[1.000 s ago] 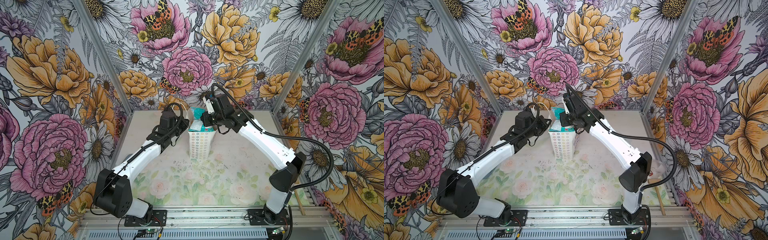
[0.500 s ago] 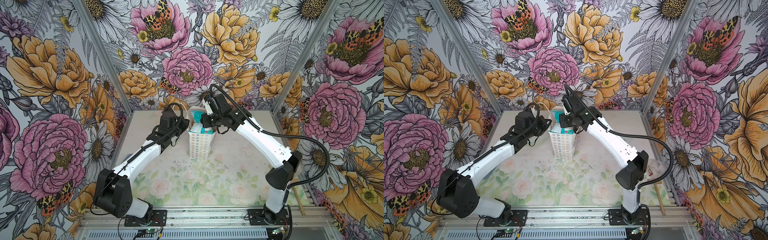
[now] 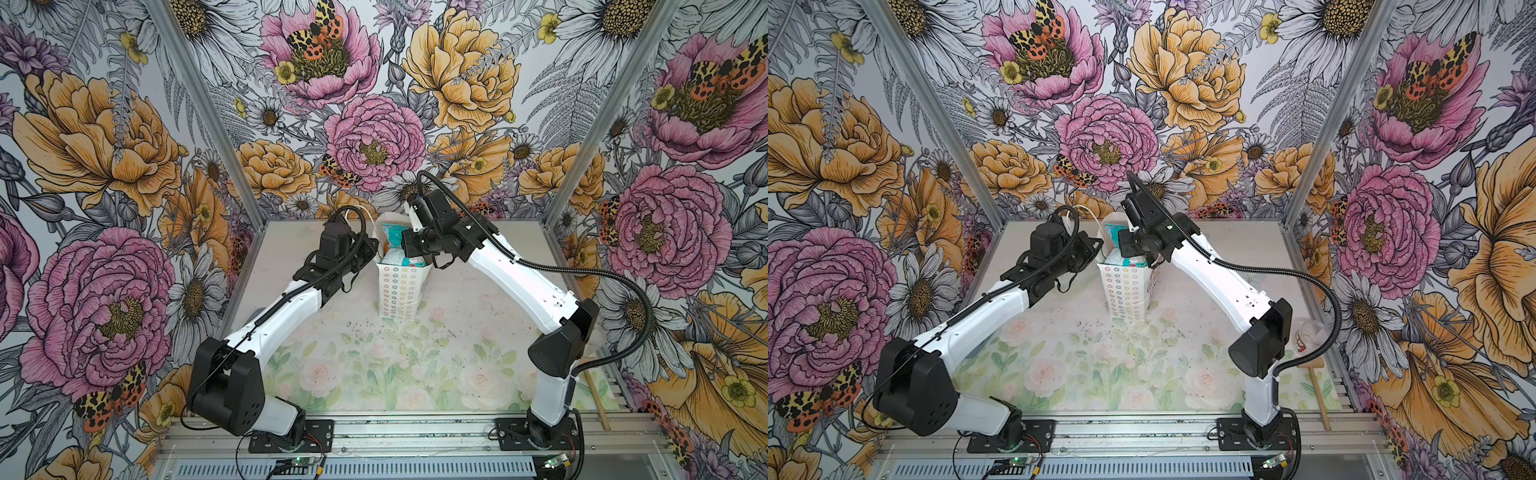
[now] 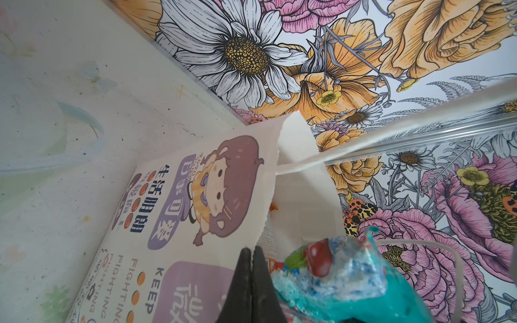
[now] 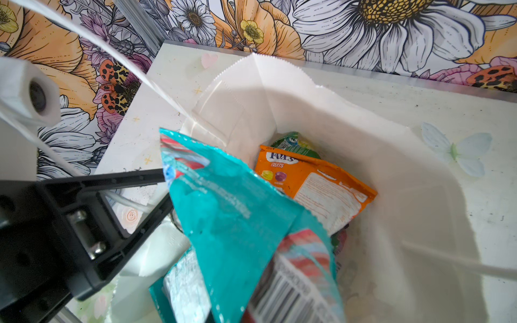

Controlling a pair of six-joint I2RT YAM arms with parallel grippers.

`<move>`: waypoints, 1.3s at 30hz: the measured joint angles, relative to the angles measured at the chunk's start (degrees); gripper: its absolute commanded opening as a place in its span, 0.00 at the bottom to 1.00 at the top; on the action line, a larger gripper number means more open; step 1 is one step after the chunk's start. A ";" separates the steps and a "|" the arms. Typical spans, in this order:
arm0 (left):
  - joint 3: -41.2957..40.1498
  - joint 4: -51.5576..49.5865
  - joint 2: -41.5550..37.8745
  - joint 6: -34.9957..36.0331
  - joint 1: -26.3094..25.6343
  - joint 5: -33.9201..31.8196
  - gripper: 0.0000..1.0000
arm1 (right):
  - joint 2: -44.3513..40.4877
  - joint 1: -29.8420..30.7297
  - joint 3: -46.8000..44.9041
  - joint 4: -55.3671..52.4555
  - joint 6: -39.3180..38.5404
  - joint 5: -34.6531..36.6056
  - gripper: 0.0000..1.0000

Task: Place the snacks into the paper bag
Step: Place the snack in the paper bag.

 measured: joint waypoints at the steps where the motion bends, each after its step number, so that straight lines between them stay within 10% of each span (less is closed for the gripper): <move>1: 0.00 0.00 0.00 0.00 0.00 0.00 0.00 | 0.00 0.00 0.00 0.00 0.20 0.00 0.05; 39: -0.55 0.72 -1.09 -1.05 0.37 0.24 0.22 | 1.46 0.00 1.88 -1.62 0.79 0.00 0.33</move>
